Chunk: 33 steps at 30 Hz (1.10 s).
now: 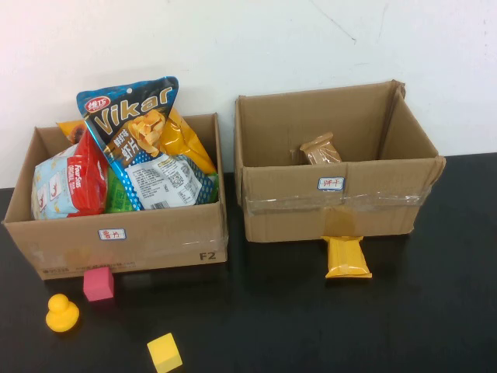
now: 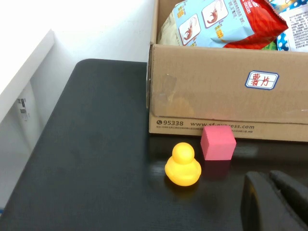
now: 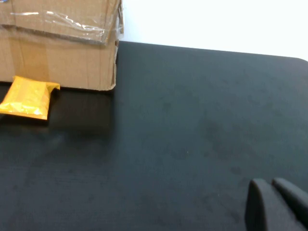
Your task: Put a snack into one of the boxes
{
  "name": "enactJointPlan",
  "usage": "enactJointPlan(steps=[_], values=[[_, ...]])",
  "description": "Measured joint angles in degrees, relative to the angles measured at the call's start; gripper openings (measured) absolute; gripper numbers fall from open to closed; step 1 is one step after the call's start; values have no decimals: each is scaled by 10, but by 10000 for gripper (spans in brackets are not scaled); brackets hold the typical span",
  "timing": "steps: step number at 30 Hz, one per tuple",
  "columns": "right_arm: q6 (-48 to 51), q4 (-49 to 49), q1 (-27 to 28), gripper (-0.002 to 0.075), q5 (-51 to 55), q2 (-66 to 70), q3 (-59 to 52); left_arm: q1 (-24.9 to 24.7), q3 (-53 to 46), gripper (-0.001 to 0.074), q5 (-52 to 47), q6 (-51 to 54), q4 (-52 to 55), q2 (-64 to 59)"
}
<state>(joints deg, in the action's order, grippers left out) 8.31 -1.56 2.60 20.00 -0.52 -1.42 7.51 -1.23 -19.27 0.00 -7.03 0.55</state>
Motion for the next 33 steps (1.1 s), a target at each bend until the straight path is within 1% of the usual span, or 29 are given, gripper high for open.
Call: enactJointPlan(steps=[19,25,33], values=[[0,0,0,-1,0,0,0,0,0,-2,0,0,0,0],[0,0,0,-1,0,0,0,12,0,-2,0,0,0,0],[0,0,0,-1,0,0,0,12,0,-2,0,0,0,0]])
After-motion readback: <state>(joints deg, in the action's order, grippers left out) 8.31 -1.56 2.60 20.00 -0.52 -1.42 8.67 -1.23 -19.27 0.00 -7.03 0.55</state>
